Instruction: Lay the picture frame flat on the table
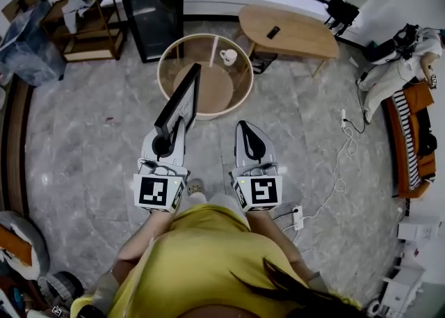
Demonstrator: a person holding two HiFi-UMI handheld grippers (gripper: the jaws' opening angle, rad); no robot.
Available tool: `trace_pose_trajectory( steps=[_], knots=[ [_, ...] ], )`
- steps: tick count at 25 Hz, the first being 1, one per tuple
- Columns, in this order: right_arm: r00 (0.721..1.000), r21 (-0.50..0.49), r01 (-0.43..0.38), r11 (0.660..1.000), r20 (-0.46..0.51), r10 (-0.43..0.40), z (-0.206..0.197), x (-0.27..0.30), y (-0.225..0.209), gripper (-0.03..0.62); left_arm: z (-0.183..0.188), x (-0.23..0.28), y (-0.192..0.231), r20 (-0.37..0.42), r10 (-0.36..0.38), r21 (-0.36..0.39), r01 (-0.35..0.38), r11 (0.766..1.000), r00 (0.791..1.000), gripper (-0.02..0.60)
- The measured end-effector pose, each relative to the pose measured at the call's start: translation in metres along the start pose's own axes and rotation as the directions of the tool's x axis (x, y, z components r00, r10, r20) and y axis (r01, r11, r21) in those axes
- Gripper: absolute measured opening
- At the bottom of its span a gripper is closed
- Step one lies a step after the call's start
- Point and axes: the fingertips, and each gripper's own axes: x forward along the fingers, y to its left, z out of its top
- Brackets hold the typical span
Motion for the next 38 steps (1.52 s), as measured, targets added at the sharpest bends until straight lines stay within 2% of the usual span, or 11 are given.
trace_pose_trajectory(
  steps=[5, 11, 19, 26, 38],
  knots=[
    [1.000, 0.004, -0.005, 1.000, 0.002, 0.005, 0.002, 0.018, -0.005, 0.000, -0.002, 0.012, 0.009, 0.004, 0.002, -0.004, -0.002, 1.000, 1.000, 0.009],
    [1.000, 0.015, -0.005, 1.000, -0.008, 0.005, -0.001, 0.039, -0.009, 0.000, -0.009, 0.029, 0.021, -0.028, 0.003, -0.017, -0.004, 1.000, 1.000, 0.009],
    [1.000, 0.019, -0.019, 1.000, -0.001, 0.019, -0.012, 0.086, -0.034, 0.000, -0.024, 0.072, 0.027, -0.041, -0.014, -0.010, 0.014, 1.000, 0.999, 0.009],
    [0.998, 0.034, -0.066, 0.997, -0.008, 0.067, -0.018, 0.165, -0.070, 0.000, -0.030, 0.143, 0.052, -0.059, 0.014, -0.002, -0.014, 1.000, 0.998, 0.009],
    [0.983, 0.032, -0.180, 0.983, -0.025, 0.181, -0.029, 0.297, -0.154, 0.000, -0.039, 0.290, 0.081, -0.054, 0.078, -0.036, -0.080, 0.996, 0.996, 0.009]
  ],
)
